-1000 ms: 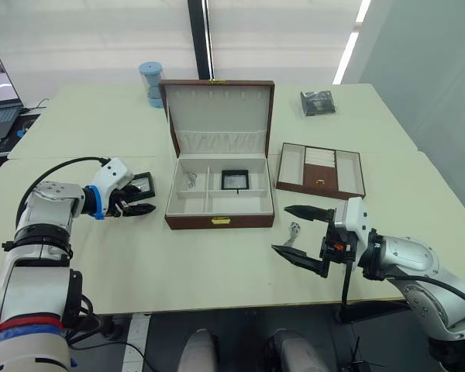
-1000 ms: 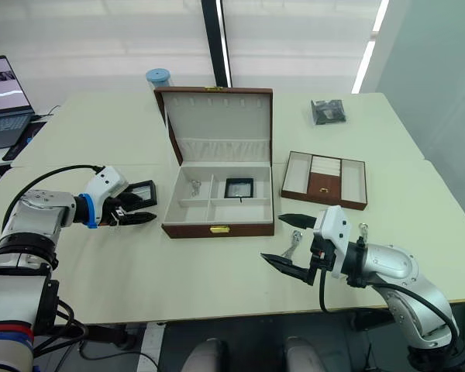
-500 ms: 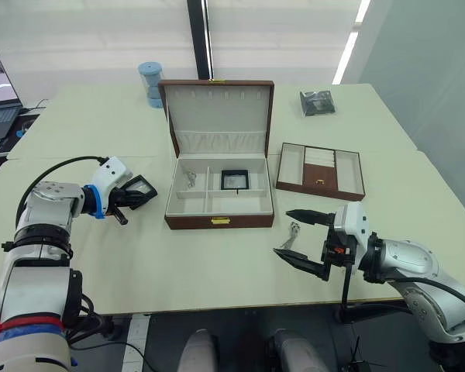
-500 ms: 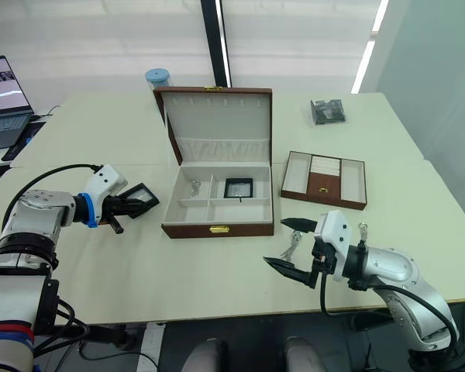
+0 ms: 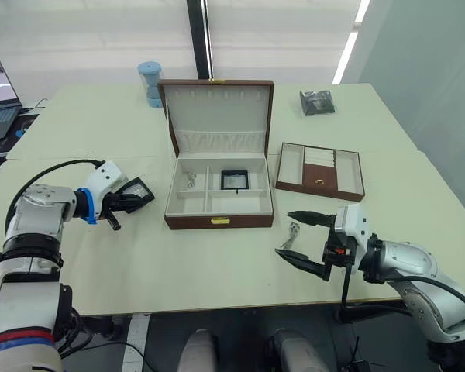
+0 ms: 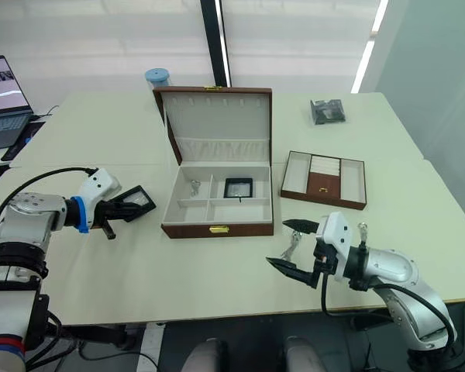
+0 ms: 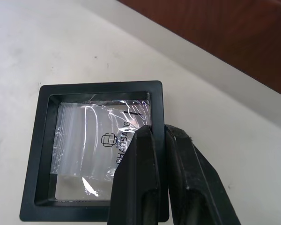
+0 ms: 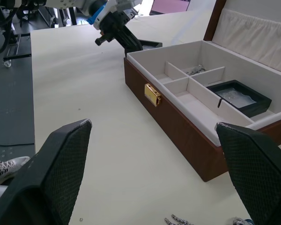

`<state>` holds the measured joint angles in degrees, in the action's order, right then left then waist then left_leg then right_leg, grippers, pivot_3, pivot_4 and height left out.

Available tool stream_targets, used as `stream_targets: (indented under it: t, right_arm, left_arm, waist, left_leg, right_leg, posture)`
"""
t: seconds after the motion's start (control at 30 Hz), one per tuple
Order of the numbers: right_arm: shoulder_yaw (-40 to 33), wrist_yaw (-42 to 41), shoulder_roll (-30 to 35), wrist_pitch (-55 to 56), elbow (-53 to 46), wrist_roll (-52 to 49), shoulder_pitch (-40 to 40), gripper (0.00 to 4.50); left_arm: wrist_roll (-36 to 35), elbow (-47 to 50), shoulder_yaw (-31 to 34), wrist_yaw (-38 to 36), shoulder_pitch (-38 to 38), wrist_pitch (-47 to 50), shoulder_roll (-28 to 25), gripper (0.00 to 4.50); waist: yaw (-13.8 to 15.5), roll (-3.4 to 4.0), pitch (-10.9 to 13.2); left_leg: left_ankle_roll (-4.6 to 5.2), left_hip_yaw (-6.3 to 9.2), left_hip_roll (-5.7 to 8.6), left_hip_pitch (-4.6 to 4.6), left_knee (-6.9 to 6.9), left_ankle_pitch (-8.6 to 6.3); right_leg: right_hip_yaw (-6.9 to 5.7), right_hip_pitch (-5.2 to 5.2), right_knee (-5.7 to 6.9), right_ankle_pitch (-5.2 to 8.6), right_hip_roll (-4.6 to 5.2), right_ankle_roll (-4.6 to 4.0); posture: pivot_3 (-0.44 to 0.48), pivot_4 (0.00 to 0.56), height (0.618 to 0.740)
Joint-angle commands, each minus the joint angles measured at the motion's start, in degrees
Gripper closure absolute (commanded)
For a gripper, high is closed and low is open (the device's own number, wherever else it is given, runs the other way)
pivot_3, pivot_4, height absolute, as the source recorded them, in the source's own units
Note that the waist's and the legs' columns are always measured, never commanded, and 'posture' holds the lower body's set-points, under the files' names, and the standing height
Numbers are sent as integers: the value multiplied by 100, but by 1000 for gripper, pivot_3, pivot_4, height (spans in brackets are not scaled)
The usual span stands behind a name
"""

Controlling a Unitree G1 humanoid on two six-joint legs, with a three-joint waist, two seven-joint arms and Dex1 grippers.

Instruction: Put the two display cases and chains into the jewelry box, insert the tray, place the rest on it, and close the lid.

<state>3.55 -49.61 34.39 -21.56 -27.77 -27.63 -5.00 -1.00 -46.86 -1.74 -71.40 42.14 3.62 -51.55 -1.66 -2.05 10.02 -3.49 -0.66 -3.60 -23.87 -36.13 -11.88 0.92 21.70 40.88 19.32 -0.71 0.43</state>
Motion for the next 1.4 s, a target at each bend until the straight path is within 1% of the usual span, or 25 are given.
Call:
stream_targets:
  t: [0.03, 0.23, 0.4, 0.5, 0.63, 0.77, 0.9, 1.03, 1.17, 1.4]
  right_arm:
    - [-275, 41, 66, 75, -233, -108, 2, 0]
    - [-520, 153, 120, -83, -507, -340, 28, 0]
    - [-536, 274, 94, -49, -545, -287, 132, 0]
    - [-570, 400, 44, -17, -615, -285, 257, 0]
    - [-573, 571, 3, 26, -754, -231, 477, 0]
    - [-605, 775, -47, 66, -917, -168, 740, 0]
    - [-562, 985, -136, 61, -1074, -65, 898, 0]
    - [-596, 1145, -169, 39, -1211, -23, 1026, 0]
    - [-616, 1304, -186, 16, -1357, 19, 1169, 0]
    - [-645, 1500, -162, 5, -1567, 21, 1436, 0]
  left_arm:
    - [-334, 1412, 231, -335, -188, 586, -411, 4468]
    - [-646, 2894, 246, -506, -433, 1411, -659, 4468]
    - [-797, 3496, -50, -701, -57, 1914, -435, 4468]
    - [-791, 3663, -391, -838, 262, 2080, -155, 4468]
    - [-679, 3616, -874, -955, 676, 2315, 249, 4468]
    - [-705, 3499, -1238, -1154, 930, 2466, 637, 4468]
    - [-655, 2980, -1504, -1379, 1209, 2309, 1017, 4468]
    - [-724, 2514, -1616, -1635, 1451, 2169, 1379, 4468]
    - [-565, 1975, -1718, -1665, 1603, 1879, 1685, 4468]
    - [-435, 1596, -1766, -1769, 1639, 1742, 1910, 4468]
  waist:
    - [1, 0, 0]
    - [2, 0, 0]
    - [4, 0, 0]
    - [15, 0, 0]
    - [15, 0, 0]
    - [-2, 0, 0]
    - [-15, 0, 0]
    - [-3, 0, 0]
    - [4, 0, 0]
    - [-9, 0, 0]
  left_leg:
    - [0, 0, -1, 0, 0, 0]
    - [0, 0, -1, 1, 0, 0]
    - [0, 0, 5, 0, -1, 0]
    - [1, -1, 8, -1, -2, 0]
    - [1, -1, 10, -2, -5, 0]
    - [1, 0, 7, -2, -5, 0]
    - [1, 1, 5, 0, -6, 0]
    - [1, 1, 6, -3, -7, 0]
    - [1, 1, 9, -4, -8, 0]
    - [1, 3, 8, -4, -8, 0]
  right_leg:
    - [1, 0, 0, 0, 1, 0]
    - [2, -1, 0, 0, 2, 0]
    - [2, -1, -1, 1, 1, 0]
    - [3, -2, -1, 1, 0, 1]
    - [4, -2, -1, 1, -2, 0]
    - [5, -2, 0, 1, -8, 0]
    - [6, -1, 2, 1, -13, 0]
    - [6, 0, 2, 1, -13, 0]
    - [7, -2, 1, 1, -13, 0]
    - [6, -1, 1, 1, -14, 0]
  posture:
    - [0, 150, 740]
    - [0, 150, 740]
    - [0, 150, 740]
    - [0, 150, 740]
    - [0, 150, 740]
    - [0, 150, 740]
    - [0, 150, 740]
    - [0, 150, 740]
    - [0, 150, 740]
    - [0, 150, 740]
